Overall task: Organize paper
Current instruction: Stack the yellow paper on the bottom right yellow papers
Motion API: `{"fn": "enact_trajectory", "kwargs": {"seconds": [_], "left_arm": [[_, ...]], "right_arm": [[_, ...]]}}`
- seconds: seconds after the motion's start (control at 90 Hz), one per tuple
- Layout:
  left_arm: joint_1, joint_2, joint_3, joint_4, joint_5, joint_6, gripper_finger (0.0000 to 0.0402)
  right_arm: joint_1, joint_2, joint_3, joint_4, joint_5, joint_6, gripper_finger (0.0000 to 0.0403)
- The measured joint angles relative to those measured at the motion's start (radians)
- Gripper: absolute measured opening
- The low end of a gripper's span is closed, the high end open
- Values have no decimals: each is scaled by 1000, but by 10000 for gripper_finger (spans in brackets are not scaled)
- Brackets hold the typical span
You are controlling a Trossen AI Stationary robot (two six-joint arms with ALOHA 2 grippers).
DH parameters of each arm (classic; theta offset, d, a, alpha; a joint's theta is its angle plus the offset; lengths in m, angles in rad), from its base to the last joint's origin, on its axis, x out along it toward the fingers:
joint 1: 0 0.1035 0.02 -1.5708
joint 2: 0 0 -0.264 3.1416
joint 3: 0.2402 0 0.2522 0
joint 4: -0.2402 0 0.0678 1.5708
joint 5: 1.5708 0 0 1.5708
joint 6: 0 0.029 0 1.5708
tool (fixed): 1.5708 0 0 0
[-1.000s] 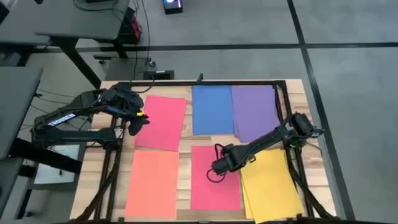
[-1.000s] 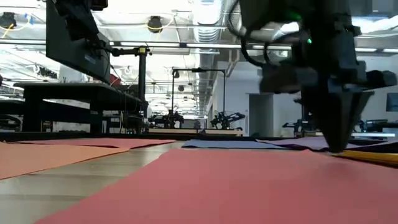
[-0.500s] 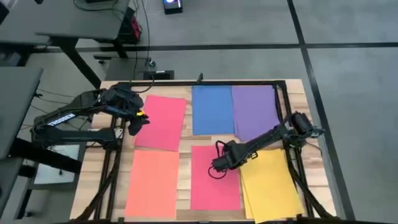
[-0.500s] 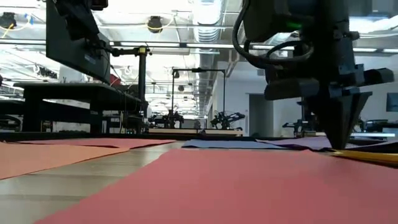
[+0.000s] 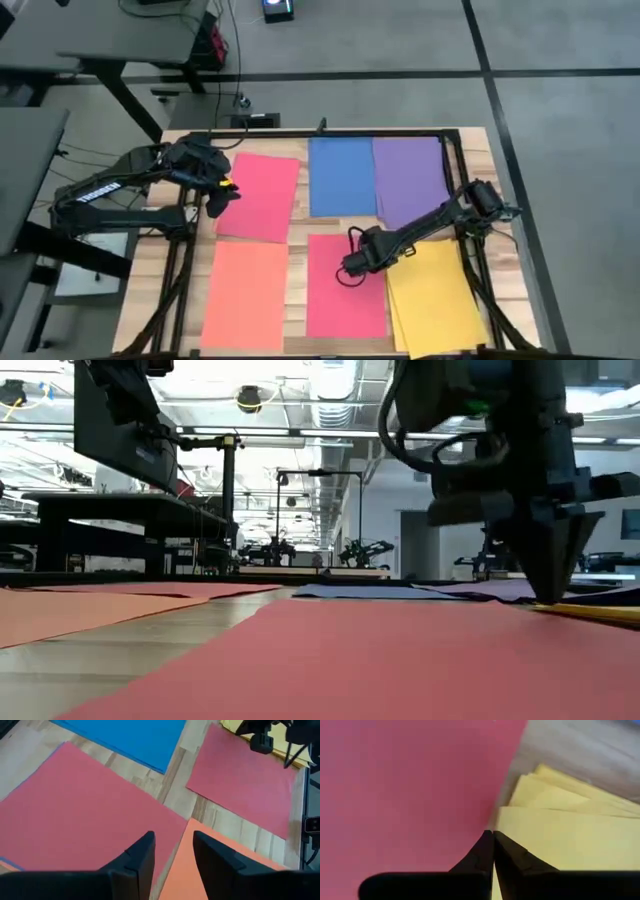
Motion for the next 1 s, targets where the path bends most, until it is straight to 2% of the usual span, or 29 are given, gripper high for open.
{"fn": "enact_trajectory", "kwargs": {"seconds": [0.167, 0.456, 1.0], "left_arm": [[0, 0, 0, 0, -13, 15, 118], [0, 0, 0, 0, -38, 14, 118], [0, 0, 0, 5, -38, 8, 118]], "right_arm": [[-1, 0, -14, 33, 0, 3, 0], [-29, 1, -27, -35, 5, 11, 0], [-41, 1, 85, 12, 6, 2, 0]]}}
